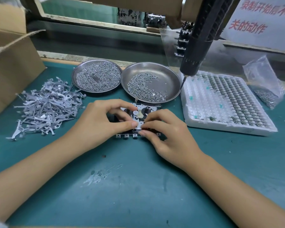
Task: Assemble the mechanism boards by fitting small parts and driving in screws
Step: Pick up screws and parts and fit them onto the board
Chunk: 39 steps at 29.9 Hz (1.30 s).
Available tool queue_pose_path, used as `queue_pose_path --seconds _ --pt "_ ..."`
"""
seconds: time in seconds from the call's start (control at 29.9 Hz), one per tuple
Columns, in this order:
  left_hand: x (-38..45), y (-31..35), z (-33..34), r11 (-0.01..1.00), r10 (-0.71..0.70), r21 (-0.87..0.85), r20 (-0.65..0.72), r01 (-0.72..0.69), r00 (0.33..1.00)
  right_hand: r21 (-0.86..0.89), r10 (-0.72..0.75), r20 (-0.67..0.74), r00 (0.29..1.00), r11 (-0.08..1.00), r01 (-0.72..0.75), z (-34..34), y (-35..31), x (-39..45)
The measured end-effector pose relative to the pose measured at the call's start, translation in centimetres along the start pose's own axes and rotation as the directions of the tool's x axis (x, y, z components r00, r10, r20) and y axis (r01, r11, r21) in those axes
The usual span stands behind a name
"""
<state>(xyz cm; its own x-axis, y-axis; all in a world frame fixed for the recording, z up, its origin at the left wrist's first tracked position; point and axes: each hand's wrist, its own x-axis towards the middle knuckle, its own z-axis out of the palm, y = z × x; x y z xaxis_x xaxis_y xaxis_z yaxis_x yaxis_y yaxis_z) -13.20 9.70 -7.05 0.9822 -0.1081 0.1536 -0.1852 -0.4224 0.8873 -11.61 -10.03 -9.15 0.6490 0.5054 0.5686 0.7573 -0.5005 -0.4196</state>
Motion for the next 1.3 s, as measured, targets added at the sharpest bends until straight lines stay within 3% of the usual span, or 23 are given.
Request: queue_pose_path --seconds 0.23,0.43,0.53,0.67,0.77,0.87,0.97,1.04,1.14,1.2,1.3 --pt "0.2 -0.3 -0.1 1.000 -0.013 -0.012 0.015 0.013 1.000 -0.141 -0.016 -0.051 0.999 0.990 0.009 0.7 -1.0 0.0" --pt "0.4 -0.6 -0.2 1.000 -0.002 -0.017 0.030 0.002 1.000 -0.137 0.010 -0.077 0.997 0.990 -0.020 0.9 -1.0 0.0" --pt "0.4 -0.6 -0.3 1.000 -0.014 -0.019 0.023 0.014 1.000 -0.042 0.057 -0.092 0.994 0.997 -0.061 0.7 -0.7 0.1" --pt "0.3 -0.6 0.0 1.000 -0.002 -0.031 0.007 0.002 1.000 0.259 0.284 -0.189 0.940 0.938 -0.232 0.1 -0.3 0.5" --pt "0.1 -0.5 0.0 0.999 0.030 -0.029 0.019 -0.030 0.999 0.386 0.415 -0.196 0.888 0.865 -0.319 -0.1 -0.1 0.7" --pt "0.2 -0.3 -0.2 0.987 0.133 0.093 -0.018 -0.131 0.991 0.411 0.441 -0.207 0.874 0.849 -0.331 0.0 -0.1 0.8" --pt "1.4 -0.4 -1.3 0.927 0.284 0.309 -0.199 -0.214 0.938 0.405 0.420 -0.211 0.883 0.859 -0.313 0.0 -0.1 0.8" --pt "3.3 -0.9 -2.8 0.854 0.289 0.511 -0.308 -0.098 0.906 0.406 0.416 -0.215 0.884 0.861 -0.307 0.0 0.0 0.7" --pt "6.5 -2.2 -4.8 0.696 0.051 0.694 -0.302 0.183 0.952 0.397 0.407 -0.215 0.888 0.867 -0.302 0.1 0.0 0.8" --pt "7.7 -2.5 -5.1 0.663 -0.111 0.688 -0.299 0.295 0.948 0.406 0.410 -0.208 0.888 0.862 -0.303 0.0 0.0 0.8" --pt "8.2 -2.4 -4.9 0.680 -0.149 0.640 -0.358 0.359 0.922 0.421 0.410 -0.201 0.890 0.856 -0.299 0.1 0.1 0.8"
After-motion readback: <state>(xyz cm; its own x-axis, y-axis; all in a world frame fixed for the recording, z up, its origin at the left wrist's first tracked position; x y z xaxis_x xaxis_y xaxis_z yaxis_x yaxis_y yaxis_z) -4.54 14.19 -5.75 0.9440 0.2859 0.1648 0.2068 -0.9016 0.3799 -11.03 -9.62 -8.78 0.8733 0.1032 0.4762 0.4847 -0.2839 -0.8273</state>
